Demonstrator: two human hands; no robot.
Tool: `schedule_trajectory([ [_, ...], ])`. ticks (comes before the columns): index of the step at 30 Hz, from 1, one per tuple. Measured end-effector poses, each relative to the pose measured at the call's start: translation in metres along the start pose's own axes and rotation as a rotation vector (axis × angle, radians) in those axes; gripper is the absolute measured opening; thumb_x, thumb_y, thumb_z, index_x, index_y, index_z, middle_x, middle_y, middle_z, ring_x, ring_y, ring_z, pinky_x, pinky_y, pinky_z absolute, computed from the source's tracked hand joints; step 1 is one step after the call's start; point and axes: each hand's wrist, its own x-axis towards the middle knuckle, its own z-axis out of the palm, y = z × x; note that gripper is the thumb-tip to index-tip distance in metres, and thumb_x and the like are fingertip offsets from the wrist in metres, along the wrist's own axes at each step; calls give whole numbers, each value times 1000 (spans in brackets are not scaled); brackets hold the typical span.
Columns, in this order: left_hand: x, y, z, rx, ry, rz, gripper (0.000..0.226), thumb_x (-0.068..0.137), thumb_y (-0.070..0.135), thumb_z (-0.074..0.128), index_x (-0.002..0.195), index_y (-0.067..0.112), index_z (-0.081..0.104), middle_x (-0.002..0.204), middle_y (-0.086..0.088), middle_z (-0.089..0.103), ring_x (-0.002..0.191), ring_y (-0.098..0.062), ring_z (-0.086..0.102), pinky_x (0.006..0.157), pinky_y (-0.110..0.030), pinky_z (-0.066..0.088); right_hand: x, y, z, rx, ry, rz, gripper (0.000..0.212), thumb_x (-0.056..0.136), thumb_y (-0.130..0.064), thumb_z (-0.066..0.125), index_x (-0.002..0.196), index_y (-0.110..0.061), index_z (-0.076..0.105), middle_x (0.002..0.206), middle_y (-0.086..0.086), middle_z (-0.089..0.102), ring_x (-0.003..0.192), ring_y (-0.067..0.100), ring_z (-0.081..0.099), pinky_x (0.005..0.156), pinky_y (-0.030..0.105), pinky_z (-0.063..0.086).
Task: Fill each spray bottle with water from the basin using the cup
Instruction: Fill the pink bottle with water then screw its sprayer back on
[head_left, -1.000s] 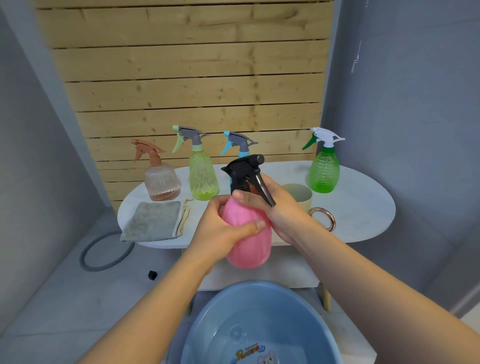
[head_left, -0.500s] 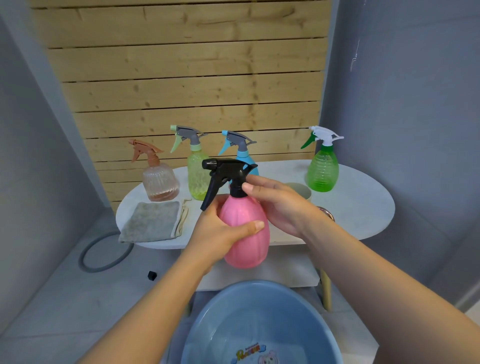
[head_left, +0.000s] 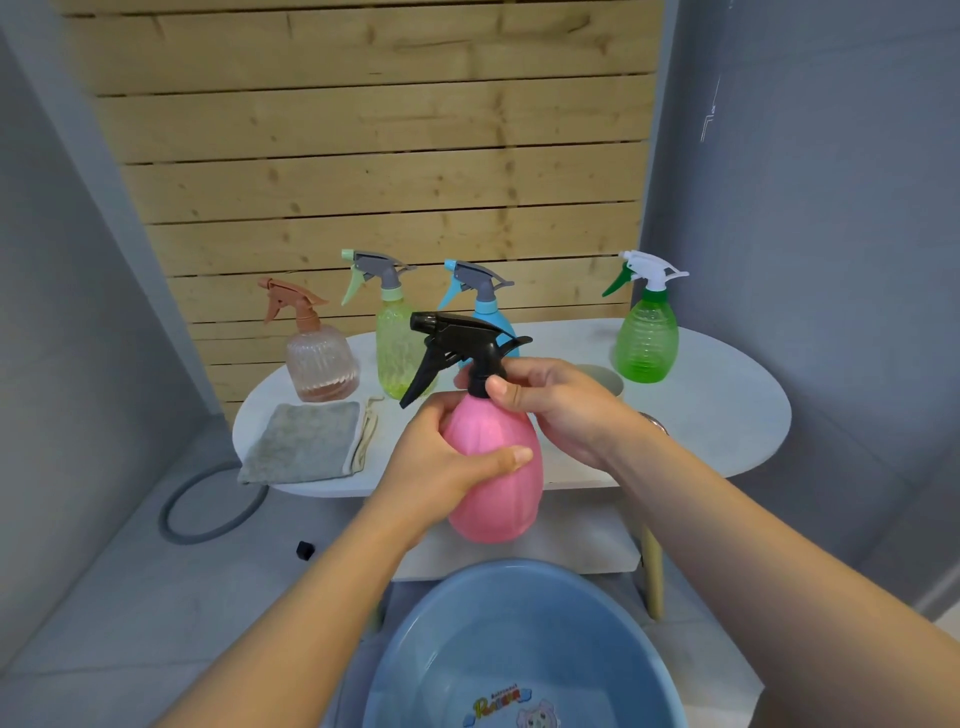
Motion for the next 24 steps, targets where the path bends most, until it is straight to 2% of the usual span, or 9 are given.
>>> schedule_trajectory([
  [2, 1, 0, 3, 3, 33, 0, 66, 61, 24, 87, 115, 24, 49, 107, 10, 59, 92, 0, 57, 65, -16, 46, 0, 0, 4, -16, 78, -19, 19, 87, -9, 61, 103, 0, 65, 92, 13, 65, 87, 18, 61, 80, 21, 51],
  [5, 2, 0, 6, 12, 83, 9, 66, 60, 24, 88, 113, 25, 48, 105, 12, 58, 92, 3, 55, 65, -15, 44, 1, 2, 11, -15, 171, -34, 9, 85, -5, 62, 92, -4, 69, 76, 5, 67, 68, 10, 63, 65, 17, 51],
  [8, 2, 0, 3, 54, 75, 22, 67, 60, 24, 88, 113, 28, 46, 103, 16, 56, 92, 3, 54, 66, -14, 44, 0, -1, 10, -78, 155, -45, 13, 83, -10, 66, 95, -6, 70, 83, 6, 67, 75, 10, 62, 70, 18, 52],
  [11, 2, 1, -2, 76, 32, 27, 70, 59, 26, 88, 115, 27, 46, 106, 14, 57, 96, -1, 55, 72, -17, 48, -3, -6, 1, -61, 33, -26, 32, 81, -17, 62, 106, 2, 65, 104, 11, 65, 96, 14, 60, 92, 25, 47],
  [12, 2, 1, -1, 84, 23, 30, 70, 59, 26, 88, 115, 27, 46, 105, 15, 56, 95, 0, 55, 70, -15, 47, -4, -7, 0, -53, 32, -25, 32, 82, -17, 60, 107, 4, 64, 105, 12, 64, 97, 15, 59, 94, 26, 46],
  [15, 2, 2, 2, 107, 44, 37, 68, 60, 25, 88, 113, 26, 45, 99, 18, 54, 87, 6, 53, 61, -8, 43, -2, -6, 6, -40, 103, -45, 17, 87, -5, 58, 100, 4, 66, 93, 13, 65, 83, 13, 62, 79, 20, 52],
  [17, 4, 2, 5, 100, 73, 31, 67, 60, 26, 88, 113, 23, 47, 99, 14, 57, 86, 6, 53, 61, -9, 42, 1, -4, 11, -24, 142, -51, 11, 87, -2, 59, 93, -2, 68, 84, 9, 67, 74, 12, 63, 72, 18, 53],
  [20, 8, 3, 9, 98, 111, 19, 72, 59, 31, 88, 118, 17, 50, 103, 8, 58, 87, -2, 55, 62, -14, 41, 7, -7, 15, -17, 189, -51, 11, 86, -2, 61, 90, -7, 69, 81, 7, 68, 74, 16, 63, 75, 23, 53],
  [24, 12, 5, 10, 148, 130, 57, 67, 58, 32, 88, 112, 25, 48, 97, 14, 55, 86, -2, 54, 64, -12, 40, 8, -9, 12, -25, 213, -70, 10, 83, -2, 65, 90, -7, 70, 77, 3, 70, 72, 12, 64, 74, 22, 54],
])
